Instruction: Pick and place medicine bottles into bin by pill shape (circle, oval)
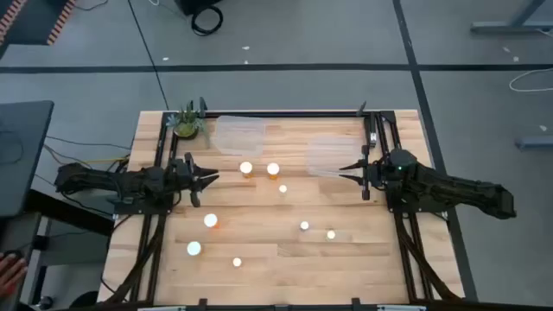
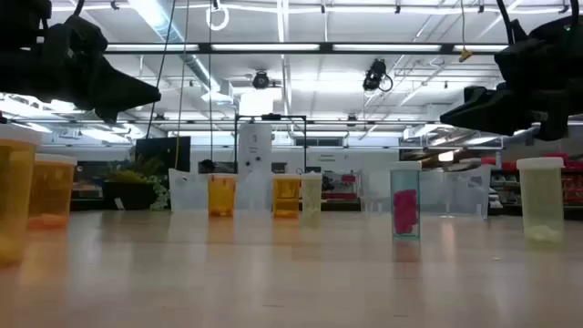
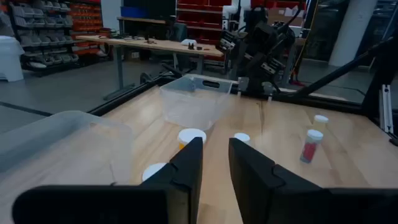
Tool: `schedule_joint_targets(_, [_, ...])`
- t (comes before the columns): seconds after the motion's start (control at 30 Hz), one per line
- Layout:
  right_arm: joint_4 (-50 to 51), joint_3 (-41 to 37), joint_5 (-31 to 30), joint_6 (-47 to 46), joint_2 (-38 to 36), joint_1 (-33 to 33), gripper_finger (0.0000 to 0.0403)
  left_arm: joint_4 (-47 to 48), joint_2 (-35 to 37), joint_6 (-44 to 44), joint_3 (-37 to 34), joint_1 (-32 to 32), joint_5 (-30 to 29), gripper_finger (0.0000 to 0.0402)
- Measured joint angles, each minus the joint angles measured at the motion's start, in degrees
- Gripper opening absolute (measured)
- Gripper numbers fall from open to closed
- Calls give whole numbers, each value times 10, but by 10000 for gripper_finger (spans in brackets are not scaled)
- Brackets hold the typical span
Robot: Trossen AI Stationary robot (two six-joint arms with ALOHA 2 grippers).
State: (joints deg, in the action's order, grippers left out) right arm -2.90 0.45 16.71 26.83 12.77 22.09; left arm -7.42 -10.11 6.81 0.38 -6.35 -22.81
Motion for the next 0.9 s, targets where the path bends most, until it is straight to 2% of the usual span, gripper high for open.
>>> schedule_joint_targets(0.9, [0, 0, 0, 0, 0, 0, 93, 0, 0, 0, 0, 0, 0, 91])
